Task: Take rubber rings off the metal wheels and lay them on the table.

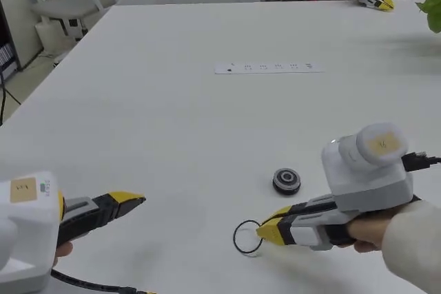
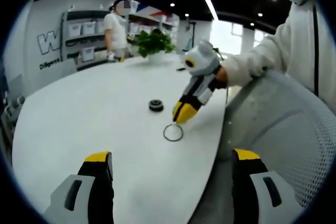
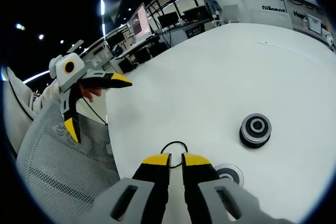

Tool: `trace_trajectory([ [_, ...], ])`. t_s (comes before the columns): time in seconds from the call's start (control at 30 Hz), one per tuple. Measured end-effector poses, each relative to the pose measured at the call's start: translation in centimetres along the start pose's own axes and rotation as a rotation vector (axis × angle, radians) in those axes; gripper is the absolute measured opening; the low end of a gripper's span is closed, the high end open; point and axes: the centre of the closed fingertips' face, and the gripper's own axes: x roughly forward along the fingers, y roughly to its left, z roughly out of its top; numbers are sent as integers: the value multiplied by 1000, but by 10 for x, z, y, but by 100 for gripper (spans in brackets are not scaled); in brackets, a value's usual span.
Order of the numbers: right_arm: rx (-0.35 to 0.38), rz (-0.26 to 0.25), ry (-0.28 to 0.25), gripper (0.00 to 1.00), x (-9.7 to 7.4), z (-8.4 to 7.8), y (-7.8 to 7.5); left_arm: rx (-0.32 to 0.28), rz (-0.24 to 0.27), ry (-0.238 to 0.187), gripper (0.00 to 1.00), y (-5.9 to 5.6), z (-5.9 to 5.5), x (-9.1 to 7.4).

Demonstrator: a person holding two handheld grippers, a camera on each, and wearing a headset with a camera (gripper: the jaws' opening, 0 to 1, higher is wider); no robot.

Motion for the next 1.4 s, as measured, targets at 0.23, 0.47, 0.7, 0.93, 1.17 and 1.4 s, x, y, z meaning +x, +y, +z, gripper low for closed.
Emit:
trace_trajectory([
  [0.23, -33, -11, -13, 6, -5, 5, -3, 9, 5, 4, 95, -1, 2, -2],
  [0.47, -23, 32, -63, 17, -13, 17, 3, 8, 0, 3, 96, -3, 8, -8],
  [0.7, -68, 34, -116, 23, -24, 34, 8, 16, -1, -3, 96, -5, 16, -14],
  [0.93, -112, -8, -210, 28, -45, 56, 1, 37, 10, -6, 95, -2, 26, -17],
  [1.17, -122, -49, -289, 31, -65, 73, -6, 47, 44, -31, 96, 7, 41, -24],
  [1.4, -111, -93, -322, 32, -78, 76, -20, 70, 45, -26, 96, 12, 47, -26],
])
